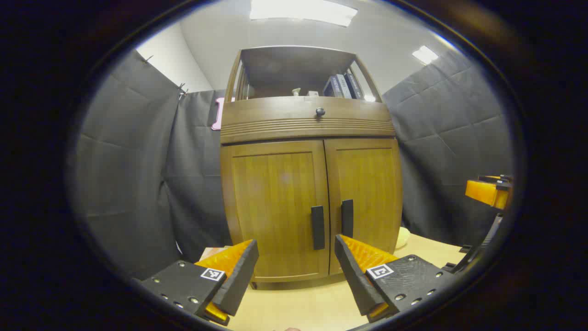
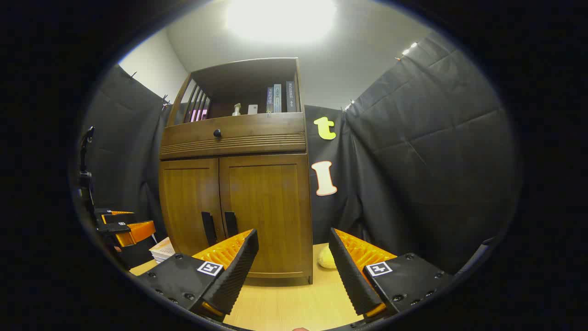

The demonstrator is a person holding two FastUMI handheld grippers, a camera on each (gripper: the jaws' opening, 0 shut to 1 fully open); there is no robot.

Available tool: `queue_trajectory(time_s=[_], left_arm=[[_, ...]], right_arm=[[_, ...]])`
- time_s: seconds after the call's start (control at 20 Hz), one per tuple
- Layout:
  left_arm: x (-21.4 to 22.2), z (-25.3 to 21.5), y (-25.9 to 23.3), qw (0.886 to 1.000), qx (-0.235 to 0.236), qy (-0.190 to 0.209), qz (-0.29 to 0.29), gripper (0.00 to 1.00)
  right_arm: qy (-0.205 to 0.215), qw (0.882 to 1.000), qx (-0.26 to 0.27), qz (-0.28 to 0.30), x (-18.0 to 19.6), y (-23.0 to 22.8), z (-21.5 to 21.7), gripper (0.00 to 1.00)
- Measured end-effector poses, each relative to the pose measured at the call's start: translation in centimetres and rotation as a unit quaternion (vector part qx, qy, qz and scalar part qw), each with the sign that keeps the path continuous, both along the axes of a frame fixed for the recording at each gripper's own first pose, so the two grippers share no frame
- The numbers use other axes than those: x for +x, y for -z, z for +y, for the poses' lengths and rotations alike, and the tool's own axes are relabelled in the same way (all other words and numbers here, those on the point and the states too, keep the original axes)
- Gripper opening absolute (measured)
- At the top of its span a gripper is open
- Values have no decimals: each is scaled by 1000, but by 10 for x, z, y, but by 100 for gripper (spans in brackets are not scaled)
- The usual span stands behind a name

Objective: Open the right door of the double-door shoe cabinet with the right hand, and open the left door with the left hand.

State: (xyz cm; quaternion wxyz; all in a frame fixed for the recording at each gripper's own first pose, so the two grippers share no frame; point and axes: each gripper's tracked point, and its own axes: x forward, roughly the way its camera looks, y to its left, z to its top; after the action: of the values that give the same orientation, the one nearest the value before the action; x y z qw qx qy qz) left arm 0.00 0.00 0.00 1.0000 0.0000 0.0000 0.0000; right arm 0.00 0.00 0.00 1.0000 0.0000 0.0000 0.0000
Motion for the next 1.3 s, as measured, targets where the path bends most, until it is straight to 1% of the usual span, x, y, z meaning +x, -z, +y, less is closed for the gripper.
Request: queue_trajectory(time_s=[0.2, 0.25, 0.3, 0.8, 1.05, 1.3], left_arm=[[-1, 1, -4, 1000, 13, -3, -10, 99], [-1, 1, -4, 1000, 12, -4, -10, 96], [-1, 3, -4, 1000, 11, -5, -9, 99], [-2, 5, -1, 1000, 5, -20, -3, 99], [-2, 7, -4, 1000, 4, -28, -7, 99], [-10, 13, -11, 999, 7, -47, -11, 99]], right_arm=[[-1, 1000, 5, -1, 9, 3, 1, 97], [0, 1000, 5, 0, 12, 4, 0, 97], [0, 1000, 6, 0, 15, 4, -1, 97], [1, 1000, 6, 7, 30, 8, -1, 97], [-13, 1000, 0, 1, 34, 5, 9, 96], [-35, 999, 5, -3, 47, 3, 28, 97]])
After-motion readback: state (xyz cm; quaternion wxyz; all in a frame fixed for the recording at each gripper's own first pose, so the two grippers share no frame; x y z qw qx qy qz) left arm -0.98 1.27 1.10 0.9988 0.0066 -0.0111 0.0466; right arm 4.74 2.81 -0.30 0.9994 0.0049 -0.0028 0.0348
